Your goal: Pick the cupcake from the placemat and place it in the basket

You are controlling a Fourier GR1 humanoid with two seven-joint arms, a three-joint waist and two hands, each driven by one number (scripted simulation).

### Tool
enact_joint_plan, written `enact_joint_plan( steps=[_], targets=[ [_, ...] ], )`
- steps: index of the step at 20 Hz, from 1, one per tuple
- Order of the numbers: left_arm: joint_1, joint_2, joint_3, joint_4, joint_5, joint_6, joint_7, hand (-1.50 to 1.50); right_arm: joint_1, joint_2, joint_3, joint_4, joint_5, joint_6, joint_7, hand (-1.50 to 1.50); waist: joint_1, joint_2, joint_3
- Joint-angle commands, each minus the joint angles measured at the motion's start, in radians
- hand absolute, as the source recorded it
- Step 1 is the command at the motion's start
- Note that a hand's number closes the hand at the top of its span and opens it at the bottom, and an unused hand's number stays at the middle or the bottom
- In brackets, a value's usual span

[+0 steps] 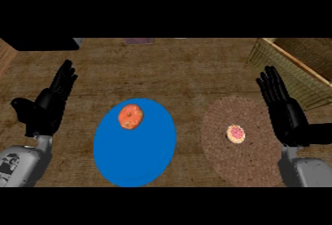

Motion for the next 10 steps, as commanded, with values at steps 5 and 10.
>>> enact_joint_plan(
  steps=[5, 10],
  targets=[
    [-0.005, 0.0, -0.009, 0.054, 0.02, -0.049, 0.035, 0.0, -0.25, 0.033, 0.128, 0.04, -0.25, 0.433, -0.044, 1.5, 0.138, 0.014, 0.003],
    [0.008, -0.028, -0.02, 0.094, 0.055, -0.064, 0.088, 0.0, -0.342, -0.094, 0.33, -0.16, -0.075, 0.755, -0.277, -1.5, 0.094, -0.014, 0.0]
  ],
)
